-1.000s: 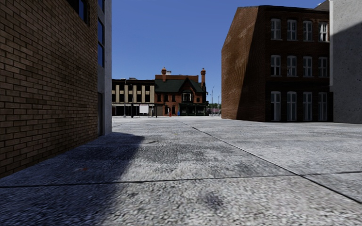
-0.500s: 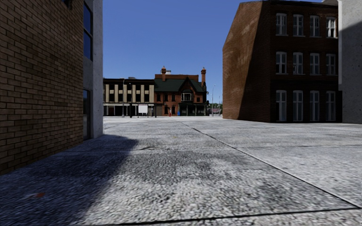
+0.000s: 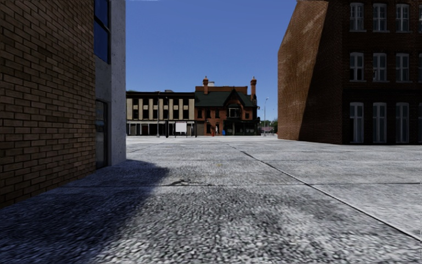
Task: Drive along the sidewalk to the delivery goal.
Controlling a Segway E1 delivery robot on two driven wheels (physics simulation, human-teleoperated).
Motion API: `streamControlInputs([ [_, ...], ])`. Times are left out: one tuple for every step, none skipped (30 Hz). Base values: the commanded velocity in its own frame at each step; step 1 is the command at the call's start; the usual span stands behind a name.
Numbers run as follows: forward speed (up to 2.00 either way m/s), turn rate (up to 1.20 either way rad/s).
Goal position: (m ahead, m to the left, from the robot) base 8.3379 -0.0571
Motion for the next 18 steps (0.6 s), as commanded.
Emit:
streamControlInputs([
  [1.62, 0.37],
  [1.62, 0.37],
  [1.62, 0.37],
  [1.62, 0.37],
  [1.70, 0.37],
  [2.00, 0.37],
  [2.00, 0.37],
  [2.00, 0.37],
  [2.00, 0.37],
  [2.00, 0.25],
  [2.00, 0.00],
  [2.00, 0.00],
  [2.00, 0.00],
  [2.00, 0.00],
  [2.00, 0.00],
  [2.00, 0.00],
  [2.00, 0.00],
  [2.00, 0.00],
])
